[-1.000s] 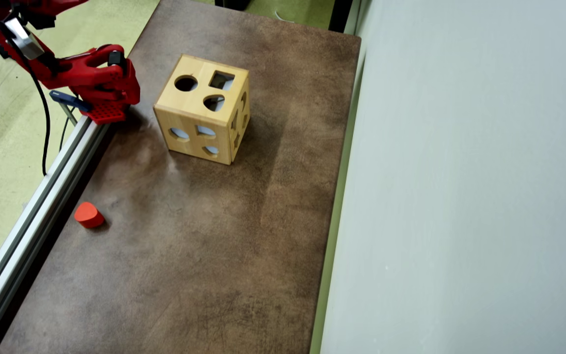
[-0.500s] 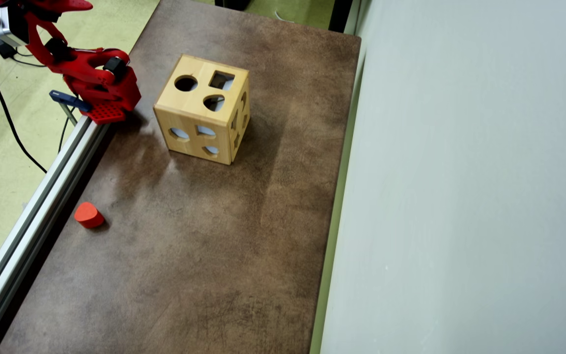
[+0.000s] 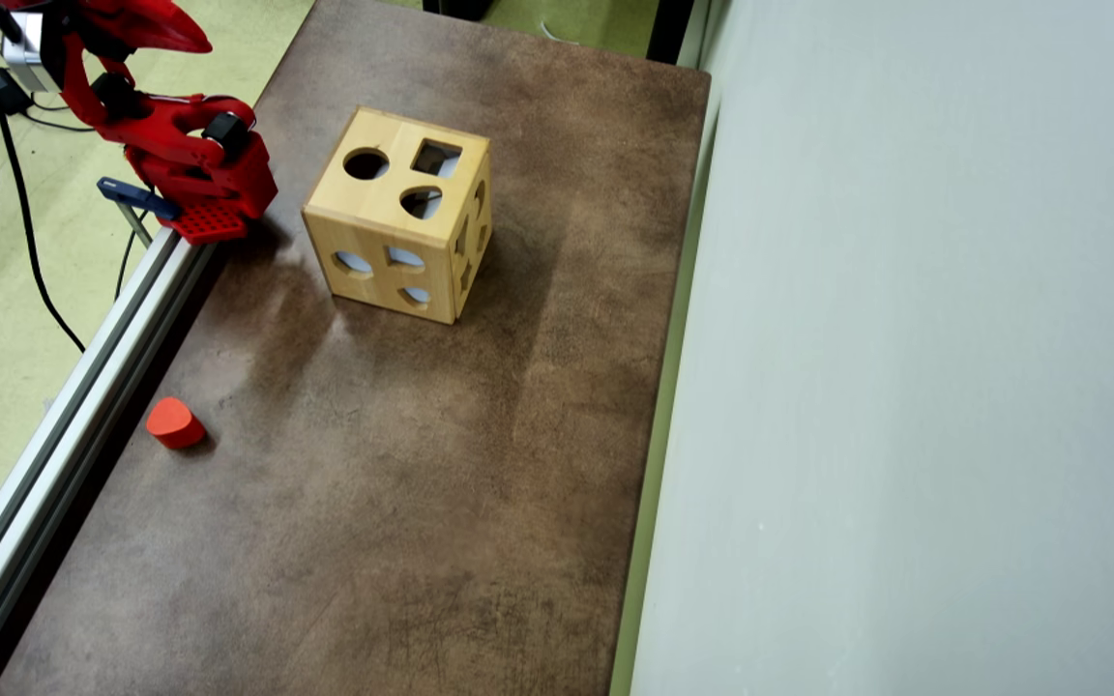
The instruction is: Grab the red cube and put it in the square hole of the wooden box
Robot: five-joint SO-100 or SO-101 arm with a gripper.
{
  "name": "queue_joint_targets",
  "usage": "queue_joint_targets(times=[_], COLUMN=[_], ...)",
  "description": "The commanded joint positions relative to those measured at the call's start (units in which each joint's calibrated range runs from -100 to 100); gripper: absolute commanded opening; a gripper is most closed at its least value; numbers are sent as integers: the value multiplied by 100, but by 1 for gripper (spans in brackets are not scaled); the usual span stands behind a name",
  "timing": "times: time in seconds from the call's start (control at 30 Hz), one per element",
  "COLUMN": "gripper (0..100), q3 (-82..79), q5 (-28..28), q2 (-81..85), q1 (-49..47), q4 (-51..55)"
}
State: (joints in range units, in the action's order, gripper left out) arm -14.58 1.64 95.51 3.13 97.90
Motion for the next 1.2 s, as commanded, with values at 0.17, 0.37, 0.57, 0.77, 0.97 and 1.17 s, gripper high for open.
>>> queue_joint_targets(times=[0.17, 0.37, 0.57, 0.77, 0.97, 1.17], gripper=[3, 3, 3, 3, 3, 3], q3=[-510, -510, -563, -572, -572, -572], q5=[-366, -366, -386, -386, -386, -386], q2=[-35, -35, -26, -26, -26, -26], q1=[22, 22, 14, 14, 14, 14], q4=[49, 57, 1, 1, 1, 1])
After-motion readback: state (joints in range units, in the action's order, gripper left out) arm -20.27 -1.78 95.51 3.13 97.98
